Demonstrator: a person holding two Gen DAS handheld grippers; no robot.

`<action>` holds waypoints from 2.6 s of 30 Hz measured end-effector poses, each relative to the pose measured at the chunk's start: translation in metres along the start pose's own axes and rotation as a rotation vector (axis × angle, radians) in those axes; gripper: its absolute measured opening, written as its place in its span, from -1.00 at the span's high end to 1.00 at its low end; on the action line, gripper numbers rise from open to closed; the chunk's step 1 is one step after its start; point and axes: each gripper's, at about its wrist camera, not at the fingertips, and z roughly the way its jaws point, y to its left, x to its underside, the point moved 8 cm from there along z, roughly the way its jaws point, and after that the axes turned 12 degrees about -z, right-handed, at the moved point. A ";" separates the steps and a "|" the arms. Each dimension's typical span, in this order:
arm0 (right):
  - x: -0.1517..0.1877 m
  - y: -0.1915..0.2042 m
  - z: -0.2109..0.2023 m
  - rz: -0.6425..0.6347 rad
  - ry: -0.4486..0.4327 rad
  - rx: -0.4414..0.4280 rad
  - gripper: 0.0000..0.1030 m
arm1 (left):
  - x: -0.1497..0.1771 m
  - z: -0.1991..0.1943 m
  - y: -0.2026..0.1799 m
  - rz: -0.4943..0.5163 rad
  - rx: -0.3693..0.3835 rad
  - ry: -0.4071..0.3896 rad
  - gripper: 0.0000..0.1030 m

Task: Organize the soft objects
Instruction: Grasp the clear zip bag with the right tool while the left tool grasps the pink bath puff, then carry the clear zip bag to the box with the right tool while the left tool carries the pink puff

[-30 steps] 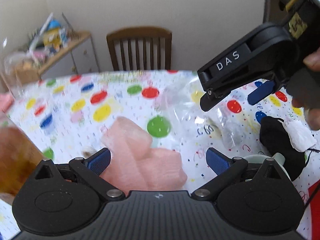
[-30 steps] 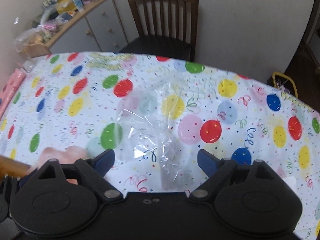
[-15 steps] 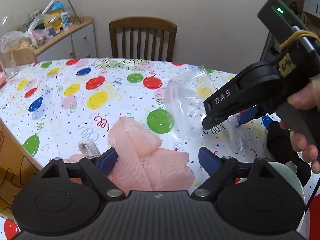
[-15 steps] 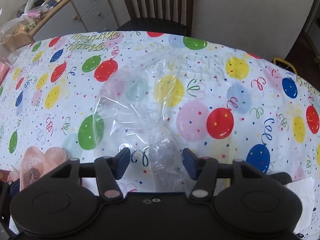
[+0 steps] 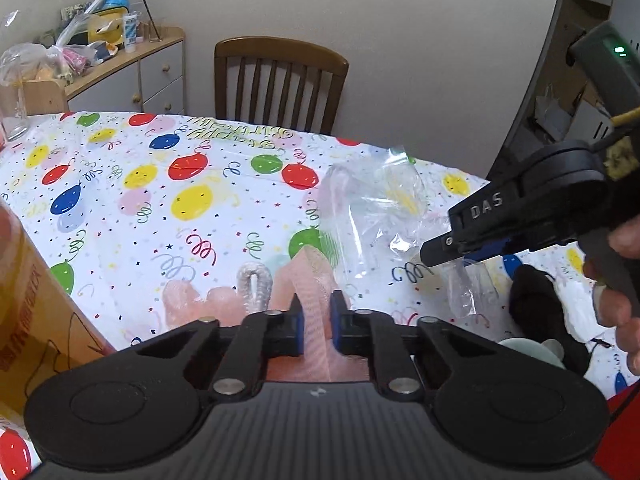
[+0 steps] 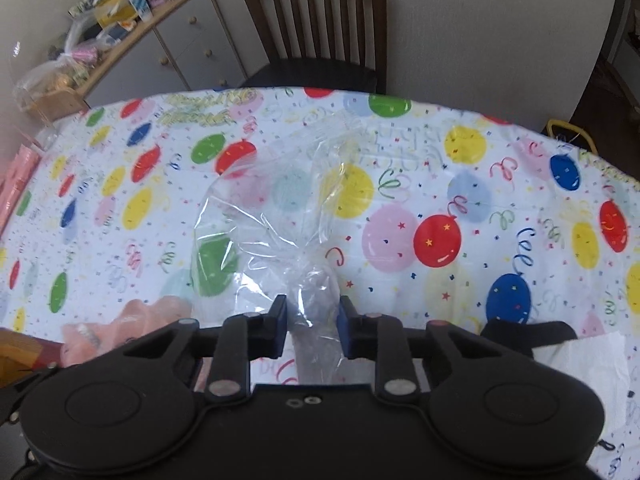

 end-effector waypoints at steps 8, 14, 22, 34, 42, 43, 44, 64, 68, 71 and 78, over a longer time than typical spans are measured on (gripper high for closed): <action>0.012 0.006 -0.055 0.027 -0.075 -0.013 0.57 | -0.009 -0.027 -0.004 -0.023 0.041 -0.016 0.85; 0.031 0.007 -0.105 0.042 -0.128 -0.014 0.57 | -0.017 -0.060 -0.013 -0.036 0.078 -0.024 0.85; 0.066 0.006 -0.175 0.057 -0.206 -0.011 0.57 | -0.023 -0.116 -0.027 -0.033 0.124 -0.044 0.85; 0.136 -0.010 -0.266 0.067 -0.276 -0.015 0.57 | -0.013 -0.202 -0.079 -0.034 0.244 -0.049 0.85; 0.196 -0.048 -0.306 0.123 -0.293 0.024 0.57 | 0.022 -0.232 -0.141 0.015 0.340 -0.009 0.85; 0.203 -0.055 -0.309 0.130 -0.293 0.033 0.57 | 0.028 -0.234 -0.149 0.023 0.353 0.000 0.85; 0.211 -0.061 -0.312 0.144 -0.293 0.037 0.57 | 0.033 -0.236 -0.157 0.032 0.361 0.008 0.85; 0.344 -0.171 -0.316 0.334 -0.200 0.184 0.57 | 0.138 -0.210 -0.307 0.166 0.527 0.171 0.84; 0.352 -0.178 -0.301 0.343 -0.168 0.195 0.57 | 0.149 -0.195 -0.322 0.171 0.520 0.188 0.84; 0.356 -0.180 -0.290 0.340 -0.143 0.188 0.57 | 0.159 -0.182 -0.327 0.179 0.503 0.206 0.84; 0.358 -0.177 -0.268 0.280 -0.097 0.192 0.56 | 0.174 -0.153 -0.322 0.184 0.445 0.268 0.84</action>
